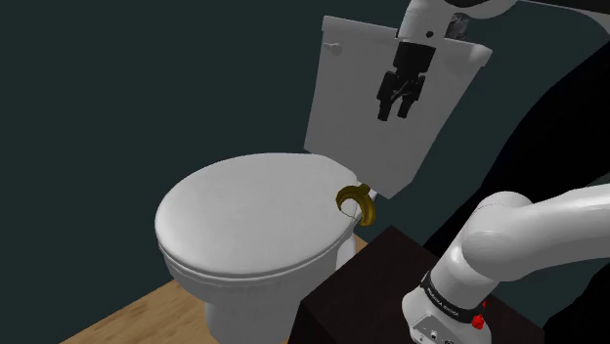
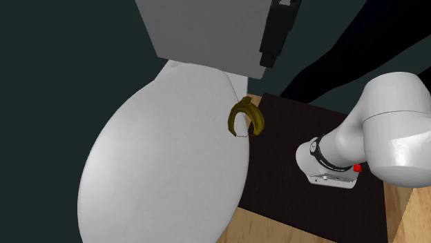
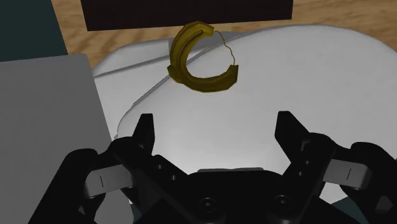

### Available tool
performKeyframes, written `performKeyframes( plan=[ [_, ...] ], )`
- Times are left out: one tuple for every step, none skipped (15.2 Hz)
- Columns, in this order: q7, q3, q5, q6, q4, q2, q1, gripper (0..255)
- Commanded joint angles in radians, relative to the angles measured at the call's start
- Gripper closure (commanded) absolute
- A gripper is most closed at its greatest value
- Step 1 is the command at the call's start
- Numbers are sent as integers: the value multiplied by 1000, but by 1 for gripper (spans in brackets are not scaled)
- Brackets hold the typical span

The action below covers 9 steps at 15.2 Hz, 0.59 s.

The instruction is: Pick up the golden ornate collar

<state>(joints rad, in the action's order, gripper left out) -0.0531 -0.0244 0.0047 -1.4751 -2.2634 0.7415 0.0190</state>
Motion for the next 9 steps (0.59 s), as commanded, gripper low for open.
performKeyframes(
  plan=[
    [0,0,0,0,0,0,0,0],
    [51,-21,-4,-26,-34,3,11,0],
    [101,-43,-8,-52,-65,4,22,0],
    [151,-64,-13,-79,-96,3,34,0],
    [202,-86,-18,-105,-124,0,45,0],
    [252,-108,-23,-131,-152,-5,56,0],
    [303,-130,-28,-158,-177,-12,67,0],
    [354,-151,-33,-185,-201,-22,77,0],
    [405,-173,-38,-212,-224,-33,88,0]
  ],
)
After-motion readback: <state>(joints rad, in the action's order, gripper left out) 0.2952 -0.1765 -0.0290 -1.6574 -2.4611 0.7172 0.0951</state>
